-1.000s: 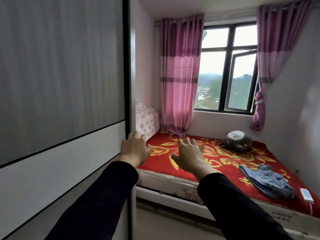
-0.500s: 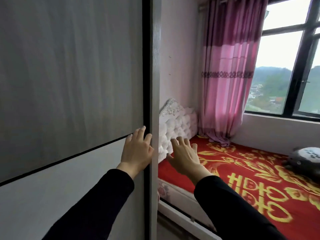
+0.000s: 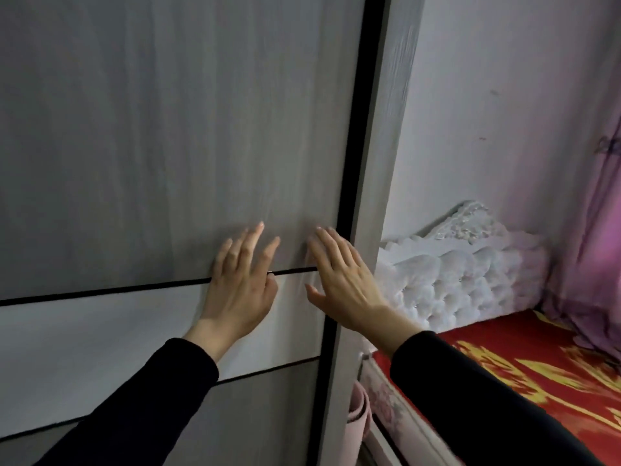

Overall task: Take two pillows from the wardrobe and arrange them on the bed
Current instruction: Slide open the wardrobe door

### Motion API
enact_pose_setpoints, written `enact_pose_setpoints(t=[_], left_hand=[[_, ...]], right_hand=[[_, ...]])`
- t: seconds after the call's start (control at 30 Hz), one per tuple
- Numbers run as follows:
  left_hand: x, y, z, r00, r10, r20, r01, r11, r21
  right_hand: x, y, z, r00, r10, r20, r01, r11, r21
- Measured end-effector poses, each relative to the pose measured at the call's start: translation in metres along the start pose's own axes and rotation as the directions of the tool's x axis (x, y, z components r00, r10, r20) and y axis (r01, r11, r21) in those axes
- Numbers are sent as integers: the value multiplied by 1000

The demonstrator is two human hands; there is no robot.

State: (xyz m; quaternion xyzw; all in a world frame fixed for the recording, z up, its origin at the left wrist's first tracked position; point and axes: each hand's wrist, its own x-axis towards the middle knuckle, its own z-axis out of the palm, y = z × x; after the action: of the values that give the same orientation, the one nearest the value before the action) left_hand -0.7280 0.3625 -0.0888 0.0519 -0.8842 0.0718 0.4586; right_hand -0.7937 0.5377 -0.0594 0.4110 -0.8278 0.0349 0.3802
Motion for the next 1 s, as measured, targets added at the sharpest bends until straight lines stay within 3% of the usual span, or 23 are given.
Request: enact_pose_setpoints(t=[0.3,0.53,1.0], left_hand=[[-27,-33,14,992,-119,-47,127,957,262],[-36,-59,26,994,-8,-108,53,904,425],[-44,-90,24,980,81,-181,13,883,469]], right_hand=[[29,10,41,978,-192,-79,185,979,-91],[33,12,57,964,-228,-140,219,973,-76],[46,-9,67,943,-259,-209,252,966,-64]])
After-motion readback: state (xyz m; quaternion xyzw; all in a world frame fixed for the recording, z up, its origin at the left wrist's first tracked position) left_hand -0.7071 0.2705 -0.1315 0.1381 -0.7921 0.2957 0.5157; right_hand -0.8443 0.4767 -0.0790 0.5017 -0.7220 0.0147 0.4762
